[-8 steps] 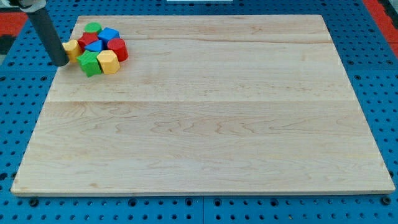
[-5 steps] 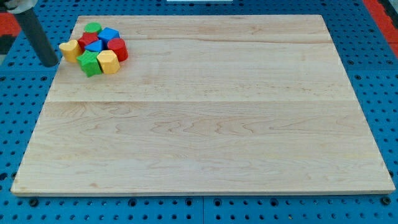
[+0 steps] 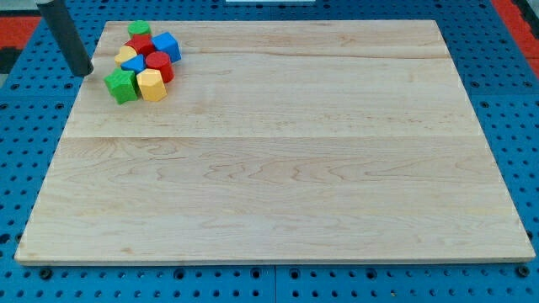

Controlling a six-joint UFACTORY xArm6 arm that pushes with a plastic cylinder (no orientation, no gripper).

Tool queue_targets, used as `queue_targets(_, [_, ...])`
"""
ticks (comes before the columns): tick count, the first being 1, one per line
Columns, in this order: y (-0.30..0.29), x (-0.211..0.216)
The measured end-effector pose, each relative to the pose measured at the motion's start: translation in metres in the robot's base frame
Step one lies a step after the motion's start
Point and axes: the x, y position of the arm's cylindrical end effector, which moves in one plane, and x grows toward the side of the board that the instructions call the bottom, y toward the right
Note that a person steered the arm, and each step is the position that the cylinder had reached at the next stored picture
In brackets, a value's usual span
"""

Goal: Move the green circle cube away from a group of blocks

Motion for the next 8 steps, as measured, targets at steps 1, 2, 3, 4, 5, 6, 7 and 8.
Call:
queue_targets(1, [0.015, -0.025])
queue_targets(2, [0.028, -0.055])
queue_targets(3, [0.074, -0.077])
queue_targets(4, [0.134, -0.063])
queue_targets(5, [0.198, -0.012])
queue_targets(6, [0.247, 0.040])
queue_targets(7, [0.275, 0.029])
queue_targets(8, [0.304, -0.041])
